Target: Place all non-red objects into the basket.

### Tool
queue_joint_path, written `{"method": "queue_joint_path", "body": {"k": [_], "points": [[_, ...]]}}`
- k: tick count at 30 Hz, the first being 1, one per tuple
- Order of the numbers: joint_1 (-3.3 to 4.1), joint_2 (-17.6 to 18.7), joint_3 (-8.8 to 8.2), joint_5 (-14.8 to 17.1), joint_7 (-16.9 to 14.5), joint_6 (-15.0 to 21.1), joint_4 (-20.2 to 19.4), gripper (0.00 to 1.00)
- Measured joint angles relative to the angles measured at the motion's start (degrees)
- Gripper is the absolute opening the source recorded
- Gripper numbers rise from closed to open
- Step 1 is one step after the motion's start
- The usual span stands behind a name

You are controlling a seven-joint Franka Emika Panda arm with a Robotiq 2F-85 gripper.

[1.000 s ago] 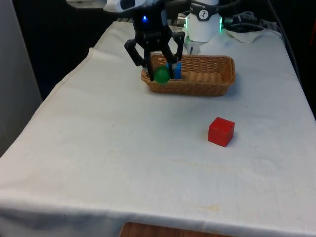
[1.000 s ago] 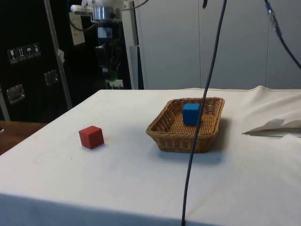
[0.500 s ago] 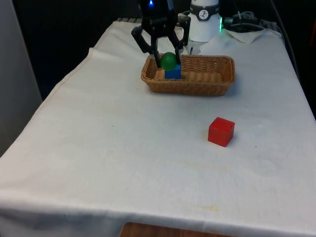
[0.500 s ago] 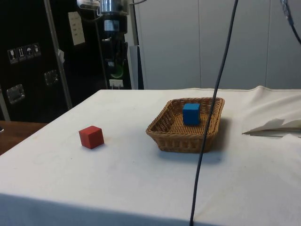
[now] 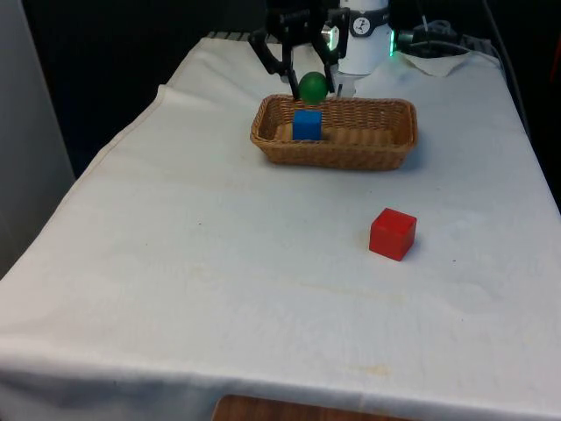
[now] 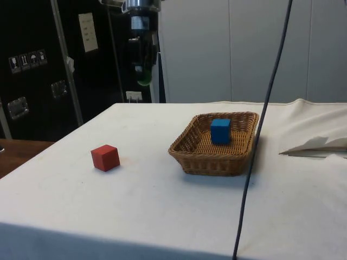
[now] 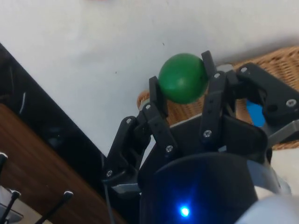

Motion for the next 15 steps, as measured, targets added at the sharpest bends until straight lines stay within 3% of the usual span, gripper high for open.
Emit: {"method": "queue_joint_path", "body": {"k": [15], "points": [[0.17,-7.3,1.20,-5.4,2.4,2.5,-7.8,0.00]]}}
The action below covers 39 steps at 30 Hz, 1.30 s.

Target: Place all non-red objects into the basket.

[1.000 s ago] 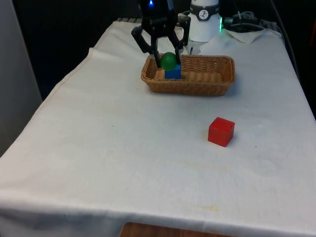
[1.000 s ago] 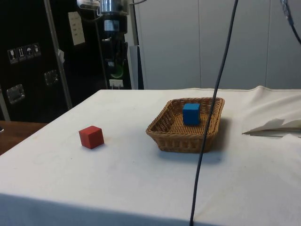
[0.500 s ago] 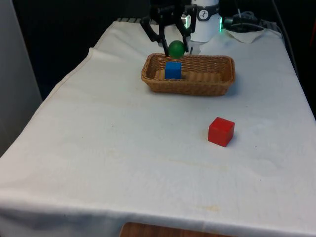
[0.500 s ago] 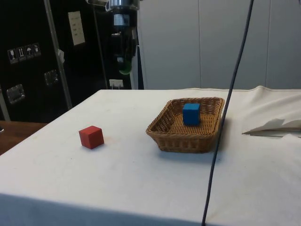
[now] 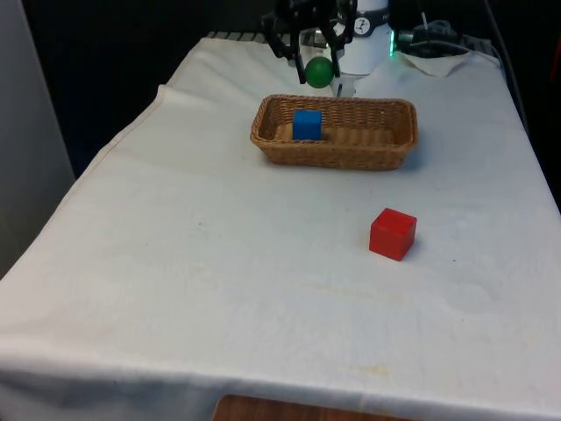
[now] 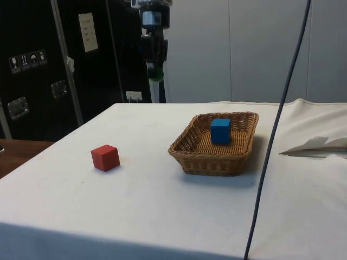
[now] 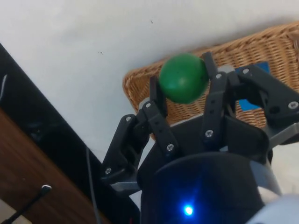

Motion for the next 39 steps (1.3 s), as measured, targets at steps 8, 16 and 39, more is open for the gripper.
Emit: {"method": "queue_joint_path", "body": {"k": [8,16,39], "points": [[0.00,-3.2,0.80,-3.0,1.7,1.3,-3.4,0.00],[0.00,-6.8,1.66,-5.6,3.4,1.8,-6.7,0.00],[0.00,-16.8,5.21,-8.8,7.2,4.4,-17.9,0.00]]}}
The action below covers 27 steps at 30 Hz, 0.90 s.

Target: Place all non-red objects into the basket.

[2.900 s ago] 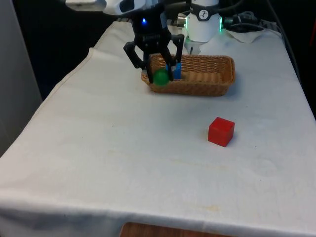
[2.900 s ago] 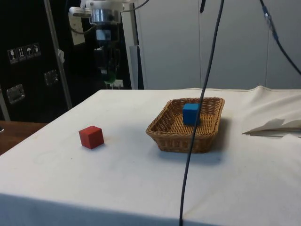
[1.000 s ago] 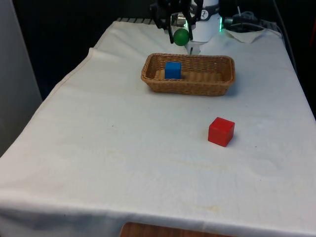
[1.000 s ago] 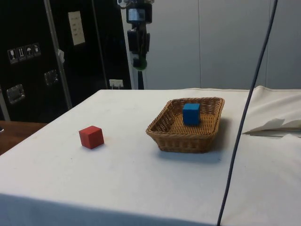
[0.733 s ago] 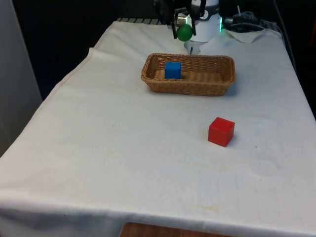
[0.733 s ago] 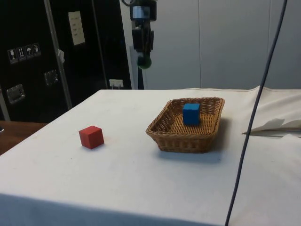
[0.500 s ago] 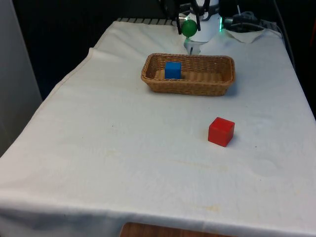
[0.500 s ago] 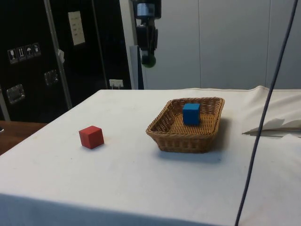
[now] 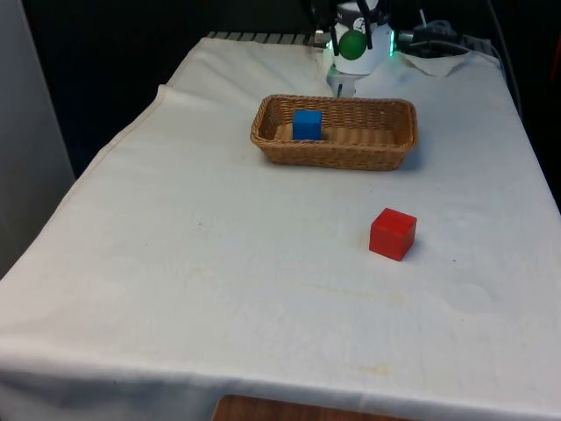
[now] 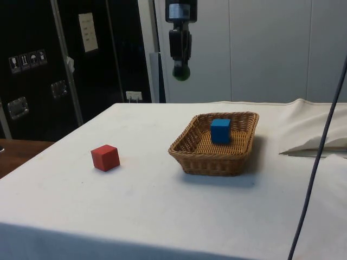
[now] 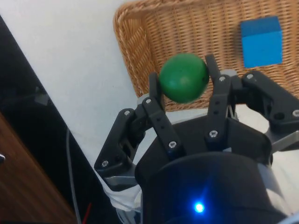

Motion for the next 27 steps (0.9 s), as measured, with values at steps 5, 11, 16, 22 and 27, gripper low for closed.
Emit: {"method": "queue_joint_path", "body": {"k": [5,11,16,22,27], "points": [[0.00,-1.2,1.32,0.0,0.6,2.6,-3.3,0.00],[0.00,-2.2,2.52,0.0,1.2,5.0,-6.3,0.00],[0.00,-2.7,3.90,0.0,1.8,7.9,-9.3,0.00],[0.00,-2.6,5.50,0.0,2.5,11.8,-12.7,0.00],[0.00,-2.2,5.96,0.0,2.5,13.9,-14.2,0.00]]}}
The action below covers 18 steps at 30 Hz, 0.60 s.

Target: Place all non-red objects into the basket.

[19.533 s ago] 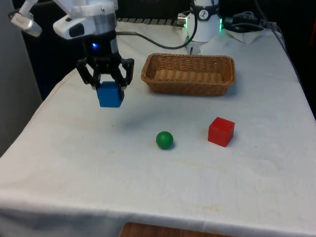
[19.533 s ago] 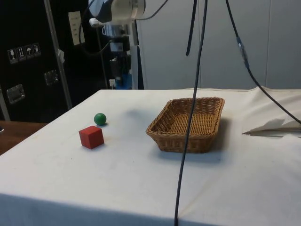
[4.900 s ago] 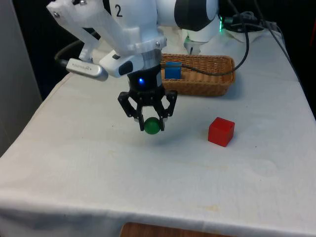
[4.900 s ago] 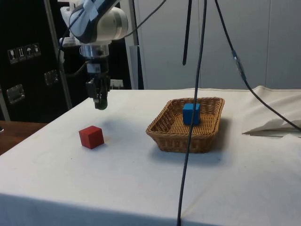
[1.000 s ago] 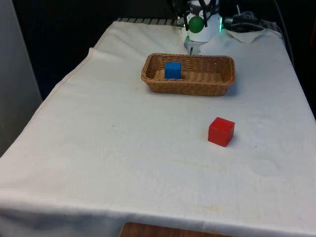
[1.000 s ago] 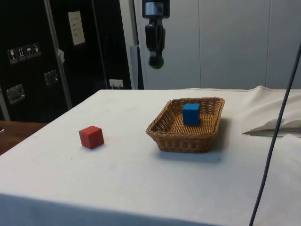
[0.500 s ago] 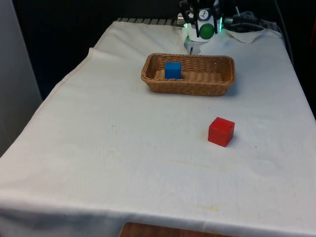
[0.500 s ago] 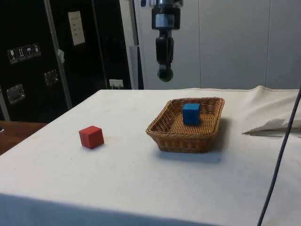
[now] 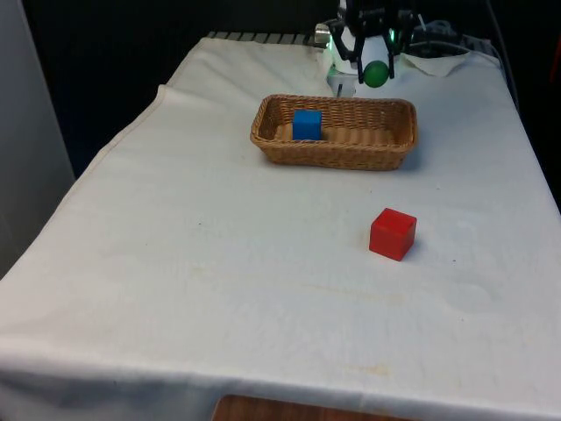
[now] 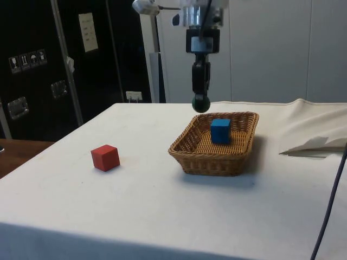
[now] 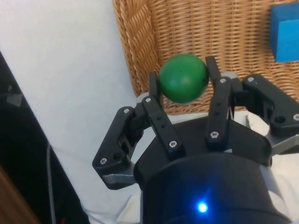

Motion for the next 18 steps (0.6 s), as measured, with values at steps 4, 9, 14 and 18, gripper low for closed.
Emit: {"method": "queue_joint_path", "body": {"k": [4,9,14,18], "points": [[0.00,0.9,0.34,0.0,0.0,2.5,-1.4,0.00],[0.00,2.4,0.63,0.0,-0.1,5.3,-2.6,0.00],[0.00,4.8,0.63,0.0,-0.3,7.9,-3.0,0.00],[0.00,7.0,0.63,0.0,-0.5,10.3,-3.3,0.00]]}}
